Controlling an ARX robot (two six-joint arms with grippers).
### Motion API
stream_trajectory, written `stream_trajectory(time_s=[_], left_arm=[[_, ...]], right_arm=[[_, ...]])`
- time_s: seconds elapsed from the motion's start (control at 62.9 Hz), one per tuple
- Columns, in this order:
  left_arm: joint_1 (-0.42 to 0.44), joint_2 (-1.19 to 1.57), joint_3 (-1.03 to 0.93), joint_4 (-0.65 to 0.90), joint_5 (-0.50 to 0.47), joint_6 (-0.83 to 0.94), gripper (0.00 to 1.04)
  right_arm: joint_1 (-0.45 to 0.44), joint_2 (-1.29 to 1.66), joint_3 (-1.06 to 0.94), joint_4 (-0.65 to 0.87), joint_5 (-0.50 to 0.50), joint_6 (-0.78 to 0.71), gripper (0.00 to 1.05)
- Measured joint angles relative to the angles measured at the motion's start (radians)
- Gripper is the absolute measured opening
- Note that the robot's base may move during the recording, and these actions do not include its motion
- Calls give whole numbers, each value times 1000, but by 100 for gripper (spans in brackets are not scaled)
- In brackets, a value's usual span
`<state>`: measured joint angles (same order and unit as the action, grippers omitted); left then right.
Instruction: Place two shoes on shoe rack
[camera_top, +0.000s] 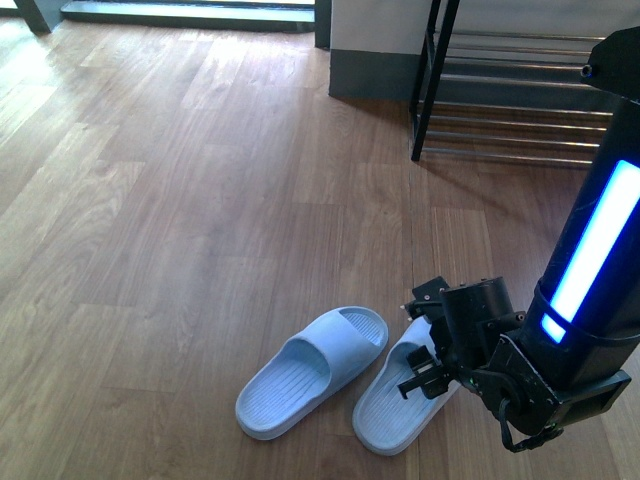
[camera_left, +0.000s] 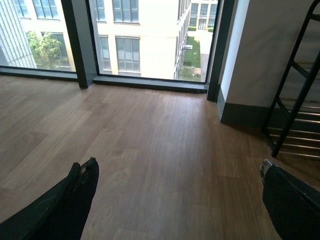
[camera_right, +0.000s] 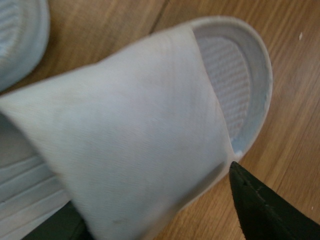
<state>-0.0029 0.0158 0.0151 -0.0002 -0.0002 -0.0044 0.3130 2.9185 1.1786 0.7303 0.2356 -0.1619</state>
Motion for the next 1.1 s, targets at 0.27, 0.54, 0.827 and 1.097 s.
stream_trajectory(time_s=[0.27, 0.54, 0.827, 1.097], left_arm=[[0, 0, 0, 0, 0, 0, 95], [0, 0, 0, 0, 0, 0, 95], [0, 0, 0, 0, 0, 0, 95], [0, 0, 0, 0, 0, 0, 95]], right_arm=[[-47, 5, -32, -90, -22, 276, 95], [-53, 21, -38, -106, -45, 512, 79], [-86, 28, -38, -90, -85, 522, 31], [-87, 6, -111, 63, 1, 441, 2]])
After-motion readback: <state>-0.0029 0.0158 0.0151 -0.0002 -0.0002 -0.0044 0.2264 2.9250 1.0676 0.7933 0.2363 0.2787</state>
